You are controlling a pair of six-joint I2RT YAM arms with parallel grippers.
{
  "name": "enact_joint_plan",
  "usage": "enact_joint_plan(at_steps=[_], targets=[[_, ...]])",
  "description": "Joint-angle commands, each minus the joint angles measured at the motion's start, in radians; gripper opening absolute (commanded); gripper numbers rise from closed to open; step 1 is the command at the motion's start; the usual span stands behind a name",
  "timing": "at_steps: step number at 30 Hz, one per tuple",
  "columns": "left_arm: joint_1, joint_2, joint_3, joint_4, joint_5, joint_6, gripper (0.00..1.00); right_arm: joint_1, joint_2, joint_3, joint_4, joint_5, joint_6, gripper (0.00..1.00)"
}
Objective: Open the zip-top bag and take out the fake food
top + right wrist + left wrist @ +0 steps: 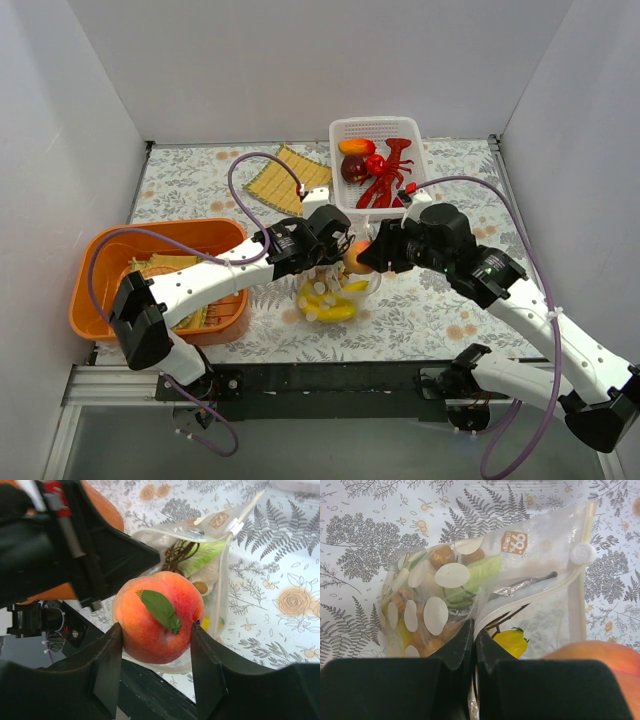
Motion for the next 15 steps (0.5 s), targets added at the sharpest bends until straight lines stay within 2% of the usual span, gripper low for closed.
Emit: enact_joint_plan(at_steps=[1, 5, 10, 12, 15], targets=[[0.030, -0.034, -0.041, 0.056, 0.039, 0.003, 0.00, 0.006, -0.017, 0.100, -0.001, -0.014, -0.022, 0.17], [0.041, -0.043, -0.063, 0.076, 0.056, 0.003, 0.00, 0.006, -0.022, 0.106, -0.007, -0.025, -0.019, 0.17], [0.050, -0.052, -0.086, 0.091, 0.073, -0.003, 0.00, 0.004, -0.017, 0.146, -0.024, 0.056, -0.041, 0.17], [0.055, -0.057, -0.101, 0.093, 0.078, -0.006, 0.00, 0.001, 0.012, 0.204, -0.039, 0.124, -0.067, 0.17], [0.061, -0.061, -0.115, 0.099, 0.088, -0.007, 0.00, -0.034, 0.079, 0.307, -0.057, 0.141, -0.094, 0.17]])
